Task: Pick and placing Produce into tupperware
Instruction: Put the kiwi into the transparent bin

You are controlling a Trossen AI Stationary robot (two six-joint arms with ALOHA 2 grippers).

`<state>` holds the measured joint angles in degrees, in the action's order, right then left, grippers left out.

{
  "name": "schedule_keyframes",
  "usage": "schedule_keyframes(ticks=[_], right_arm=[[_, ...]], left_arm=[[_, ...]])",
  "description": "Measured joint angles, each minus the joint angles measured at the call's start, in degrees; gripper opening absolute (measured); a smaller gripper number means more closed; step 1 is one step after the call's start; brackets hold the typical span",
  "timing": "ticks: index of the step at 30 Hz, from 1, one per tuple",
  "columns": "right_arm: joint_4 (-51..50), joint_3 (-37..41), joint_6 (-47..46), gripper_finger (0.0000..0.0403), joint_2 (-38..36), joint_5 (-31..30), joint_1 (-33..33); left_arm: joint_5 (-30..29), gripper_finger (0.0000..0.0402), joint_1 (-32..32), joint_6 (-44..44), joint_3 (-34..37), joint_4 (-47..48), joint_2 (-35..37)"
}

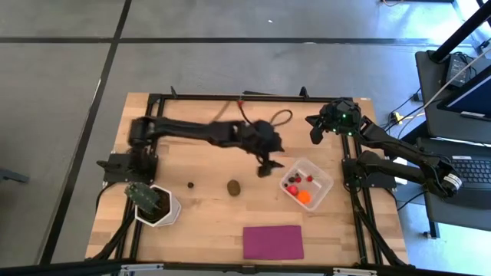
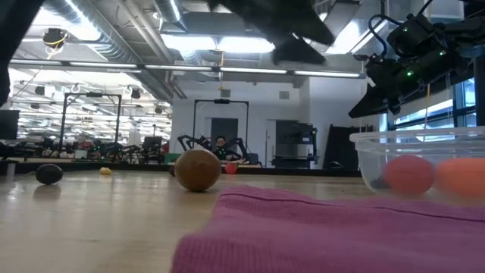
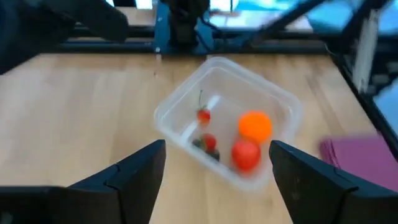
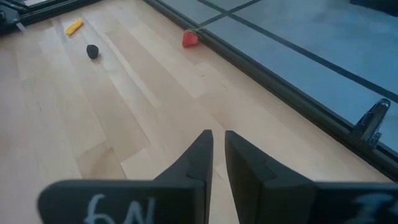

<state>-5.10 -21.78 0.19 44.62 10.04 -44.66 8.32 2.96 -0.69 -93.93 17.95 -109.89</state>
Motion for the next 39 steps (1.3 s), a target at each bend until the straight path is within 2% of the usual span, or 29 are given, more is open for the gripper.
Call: schedule_keyframes(ticks=[3, 9, 13, 18, 21, 25, 33, 39], right_arm=[[0.0, 0.0, 0.1, 0.0046, 0.0, 0.0, 0.1], [0.0, 0.0, 0.2, 0.0046, 0.0, 0.0, 0.1], [0.0, 0.0, 0.1, 0.0046, 0.0, 0.0, 0.1], [0.0, 0.0, 0.1, 0.0046, 0.0, 0.0, 0.1], [0.0, 0.0, 0.0, 0.0046, 0.0, 0.0, 0.2], [0.0, 0.0, -0.1, 0.0046, 0.0, 0.0, 0.3], [-0.8, 0.0, -0.2, 0.0046, 0.0, 0.1, 0.3], [-0.8, 0.0, -0.2, 0.0046, 0.0, 0.1, 0.3]], left_arm=[[0.1, 0.0279, -0.2, -7.7, 0.0, 8.9, 6.7], [-1.0, 0.0281, -3.4, -34.4, -0.1, 30.9, 15.0], [-6.0, 0.0279, -6.0, -40.8, -0.1, 41.0, 16.3], [-13.5, 0.0284, -8.8, -44.6, 0.0, 42.7, 14.7], [-14.3, 0.0283, -9.3, -45.0, 0.0, 42.5, 12.0], [-9.4, 0.028, -9.2, -46.9, 0.0, 42.9, 7.5], [-6.7, 0.0284, -9.8, -51.9, 0.0, 43.3, -1.0], [-3.4, 0.028, -10.0, -52.4, 0.0, 43.5, -4.3]])
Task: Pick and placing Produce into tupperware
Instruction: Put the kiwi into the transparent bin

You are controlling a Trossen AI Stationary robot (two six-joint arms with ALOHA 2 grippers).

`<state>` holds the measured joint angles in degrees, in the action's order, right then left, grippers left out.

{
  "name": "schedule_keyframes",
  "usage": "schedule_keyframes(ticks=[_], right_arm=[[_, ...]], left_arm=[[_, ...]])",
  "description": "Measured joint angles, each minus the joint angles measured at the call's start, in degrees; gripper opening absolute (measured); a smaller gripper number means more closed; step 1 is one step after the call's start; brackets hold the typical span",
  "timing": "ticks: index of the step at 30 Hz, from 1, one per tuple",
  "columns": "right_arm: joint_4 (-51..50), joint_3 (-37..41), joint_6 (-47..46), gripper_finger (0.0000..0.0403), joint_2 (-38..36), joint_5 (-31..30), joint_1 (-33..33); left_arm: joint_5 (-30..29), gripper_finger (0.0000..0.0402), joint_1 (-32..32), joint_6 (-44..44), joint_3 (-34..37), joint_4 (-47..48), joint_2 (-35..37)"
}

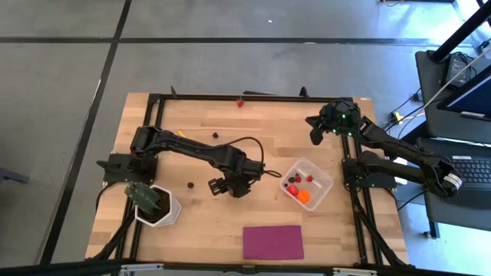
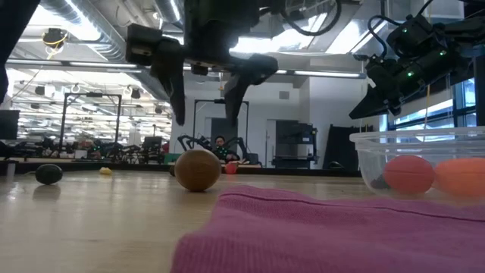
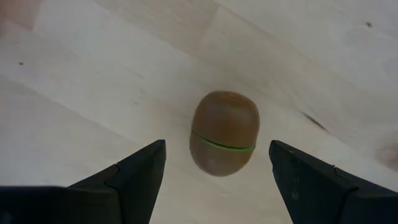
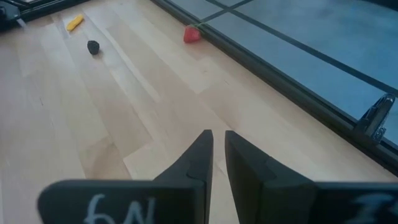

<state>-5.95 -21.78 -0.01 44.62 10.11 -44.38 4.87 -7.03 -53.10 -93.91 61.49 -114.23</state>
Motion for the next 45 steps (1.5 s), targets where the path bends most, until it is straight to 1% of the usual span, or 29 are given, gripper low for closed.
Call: schedule_keyframes(ticks=[4, 10, 15, 41, 45], right_arm=[[0.0, 0.0, 0.0, 0.0046, 0.0, 0.0, 0.0], [-0.1, 0.0, 0.0, 0.0046, 0.0, 0.0, 0.0], [-0.1, 0.0, 0.0, 0.0046, 0.0, 0.0, 0.0], [-0.7, 0.0, 0.2, 0.0046, 0.0, 0.0, 0.0], [-0.8, 0.0, 0.2, 0.0046, 0.0, 0.0, 0.0]], left_arm=[[1.0, 0.0284, 0.0, 1.1, 0.0, -0.4, 0.1], [0.2, 0.028, 0.0, 14.5, 0.0, -3.7, 0.1], [0.2, 0.0279, -0.3, 18.4, 0.0, -7.6, 0.1], [0.1, 0.0282, -0.3, 19.0, 0.0, -8.2, 0.1], [-1.5, 0.0288, -0.3, 20.8, 0.0, -8.2, 0.2]])
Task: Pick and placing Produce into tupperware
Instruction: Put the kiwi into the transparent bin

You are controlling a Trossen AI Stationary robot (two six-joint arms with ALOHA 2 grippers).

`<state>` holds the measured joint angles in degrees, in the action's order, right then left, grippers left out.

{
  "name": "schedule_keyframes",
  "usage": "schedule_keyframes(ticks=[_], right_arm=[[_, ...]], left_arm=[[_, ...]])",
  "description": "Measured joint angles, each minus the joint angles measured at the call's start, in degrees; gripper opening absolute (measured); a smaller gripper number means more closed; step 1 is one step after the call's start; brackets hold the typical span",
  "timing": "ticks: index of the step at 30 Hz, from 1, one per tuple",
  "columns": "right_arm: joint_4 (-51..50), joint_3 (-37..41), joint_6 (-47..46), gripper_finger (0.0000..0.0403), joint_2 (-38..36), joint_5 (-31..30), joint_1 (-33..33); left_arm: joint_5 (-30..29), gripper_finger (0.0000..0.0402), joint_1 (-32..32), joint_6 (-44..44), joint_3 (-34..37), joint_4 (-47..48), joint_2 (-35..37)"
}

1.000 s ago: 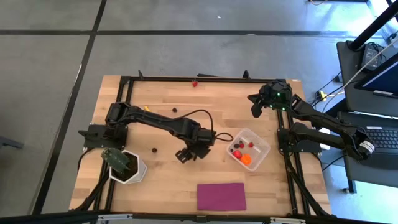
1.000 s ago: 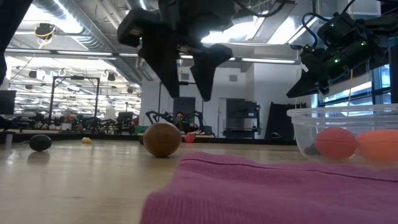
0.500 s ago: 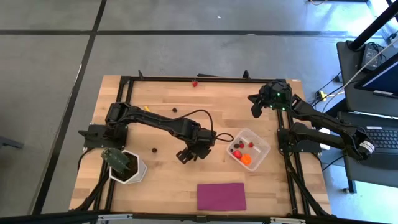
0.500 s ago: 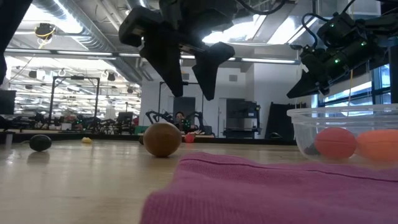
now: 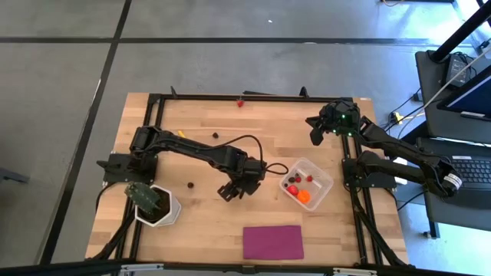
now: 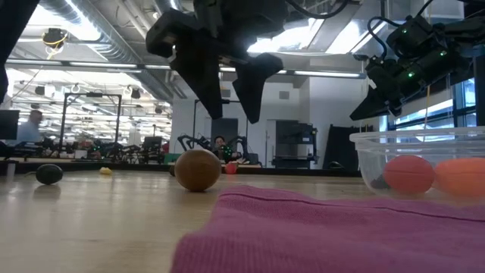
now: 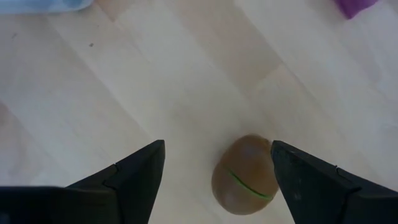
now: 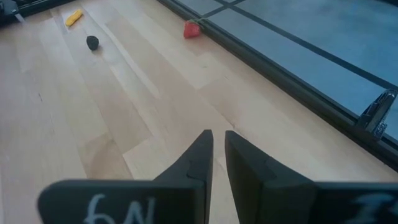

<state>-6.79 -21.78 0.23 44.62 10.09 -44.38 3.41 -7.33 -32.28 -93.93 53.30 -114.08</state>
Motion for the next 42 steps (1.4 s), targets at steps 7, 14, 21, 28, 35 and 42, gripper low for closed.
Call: schedule_keyframes(ticks=[7, 14, 21, 28, 35, 42], right_arm=[[0.0, 0.0, 0.0, 0.0046, 0.0, 0.0, 0.0], [0.0, 0.0, 0.0, 0.0046, 0.0, 0.0, 0.0], [0.0, 0.0, 0.0, 0.0046, 0.0, 0.0, 0.0], [0.0, 0.0, 0.0, 0.0046, 0.0, 0.0, 0.0], [0.0, 0.0, 0.0, 0.0046, 0.0, 0.0, 0.0], [0.0, 0.0, 0.0, 0.0046, 0.0, 0.0, 0.0]], left_arm=[[-2.9, 0.0289, 0.0, 1.3, 0.0, 0.2, 0.0], [-2.9, 0.0289, -0.2, 2.2, 0.0, 0.2, 0.0], [-4.4, 0.0298, -0.4, 2.2, 0.0, 0.2, 0.0], [-14.1, 0.0346, -1.1, 3.3, 0.0, 0.2, 0.0], [-15.9, 0.0352, -1.4, 3.7, 0.0, 0.0, 0.0], [-16.0, 0.0352, -1.4, 3.7, 0.0, -0.2, 0.0]])
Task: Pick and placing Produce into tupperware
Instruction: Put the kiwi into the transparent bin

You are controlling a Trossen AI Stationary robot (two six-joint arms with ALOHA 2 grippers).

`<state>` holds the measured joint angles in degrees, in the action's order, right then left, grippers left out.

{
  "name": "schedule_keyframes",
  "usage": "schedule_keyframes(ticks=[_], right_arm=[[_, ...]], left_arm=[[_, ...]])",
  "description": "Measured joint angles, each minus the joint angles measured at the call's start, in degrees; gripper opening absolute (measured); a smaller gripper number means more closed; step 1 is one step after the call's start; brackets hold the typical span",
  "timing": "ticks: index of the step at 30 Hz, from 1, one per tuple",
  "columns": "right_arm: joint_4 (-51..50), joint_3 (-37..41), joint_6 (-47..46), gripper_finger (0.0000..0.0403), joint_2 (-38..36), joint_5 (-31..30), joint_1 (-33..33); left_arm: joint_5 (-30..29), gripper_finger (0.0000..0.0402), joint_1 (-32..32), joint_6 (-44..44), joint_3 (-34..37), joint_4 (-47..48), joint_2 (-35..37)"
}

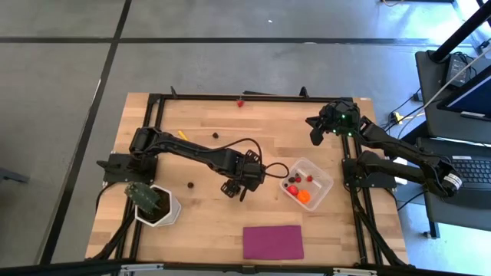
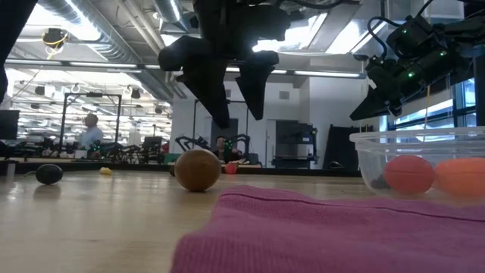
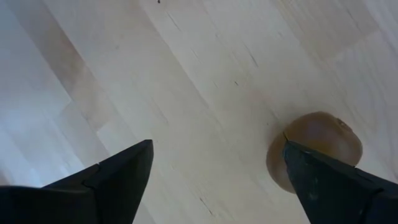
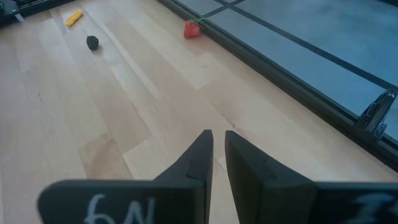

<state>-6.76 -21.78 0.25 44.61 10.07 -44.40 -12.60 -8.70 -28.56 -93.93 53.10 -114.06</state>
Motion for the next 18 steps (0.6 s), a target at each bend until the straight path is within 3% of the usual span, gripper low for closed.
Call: schedule_keyframes(ticks=[4, 11, 18], right_arm=[[0.0, 0.0, 0.0, 0.0046, 0.0, 0.0, 0.0], [0.0, 0.0, 0.0, 0.0046, 0.0, 0.0, 0.0], [0.0, 0.0, 0.0, 0.0046, 0.0, 0.0, 0.0]], left_arm=[[1.1, 0.0354, 0.0, 0.9, 0.0, 1.5, 0.0], [9.7, 0.035, -0.2, -4.8, 0.0, 6.7, 0.0], [12.6, 0.0354, -0.3, -9.6, 0.2, 7.0, 0.0]])
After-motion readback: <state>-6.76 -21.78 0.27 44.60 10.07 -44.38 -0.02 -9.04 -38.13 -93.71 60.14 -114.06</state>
